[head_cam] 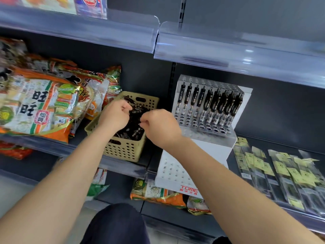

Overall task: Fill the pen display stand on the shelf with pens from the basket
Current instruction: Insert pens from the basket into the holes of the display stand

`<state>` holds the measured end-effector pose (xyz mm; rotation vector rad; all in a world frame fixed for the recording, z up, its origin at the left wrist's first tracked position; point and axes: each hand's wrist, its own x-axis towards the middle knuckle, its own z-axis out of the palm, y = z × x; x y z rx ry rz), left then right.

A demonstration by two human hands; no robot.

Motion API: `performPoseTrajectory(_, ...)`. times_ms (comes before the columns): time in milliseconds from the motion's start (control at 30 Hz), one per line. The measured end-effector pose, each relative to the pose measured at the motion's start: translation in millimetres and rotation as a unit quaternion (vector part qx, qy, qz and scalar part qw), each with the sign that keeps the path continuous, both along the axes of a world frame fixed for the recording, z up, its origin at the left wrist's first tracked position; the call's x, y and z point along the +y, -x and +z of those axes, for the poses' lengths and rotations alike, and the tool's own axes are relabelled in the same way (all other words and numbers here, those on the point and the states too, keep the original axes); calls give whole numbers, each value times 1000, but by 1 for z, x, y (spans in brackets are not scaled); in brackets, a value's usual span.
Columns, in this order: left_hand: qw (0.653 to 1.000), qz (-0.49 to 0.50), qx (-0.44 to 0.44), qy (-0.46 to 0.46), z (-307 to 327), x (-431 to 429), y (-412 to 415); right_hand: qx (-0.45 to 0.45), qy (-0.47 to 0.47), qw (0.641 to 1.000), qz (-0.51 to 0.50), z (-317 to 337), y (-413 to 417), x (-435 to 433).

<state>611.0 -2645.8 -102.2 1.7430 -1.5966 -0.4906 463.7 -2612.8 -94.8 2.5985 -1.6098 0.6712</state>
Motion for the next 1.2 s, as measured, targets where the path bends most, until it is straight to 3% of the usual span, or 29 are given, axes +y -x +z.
performPoseTrajectory(133,974,-41,-185,-123,-11,-15,-23,19,-60,998,-7,-18,-16,-13)
performPoseTrajectory(233,938,-78,-269,-204,-17,-22,-28,18,-97,995,-24,-29,-20,-21)
performPoseTrajectory(467,904,-126,-270,-306,-30,-47,-19,7,-141,989,-46,-46,-29,-36)
performPoseTrajectory(733,878,-47,-305,-365,-58,-69,-5,-22,-168,984,-57,-57,-33,-45)
performPoseTrajectory(867,917,-33,-258,-303,-51,-60,0,-34,-172,983,-54,-59,-34,-47)
performPoseTrajectory(1067,966,33,-119,-229,-48,-76,-8,-44,-173,983,-51,-61,-34,-47)
performPoseTrajectory(1133,976,38,-39,-211,-49,-76,-13,-49,-176,982,-52,-62,-34,-47)
performPoseTrajectory(1200,971,47,96,-213,-50,-77,-20,-53,-180,981,-51,-62,-33,-46)
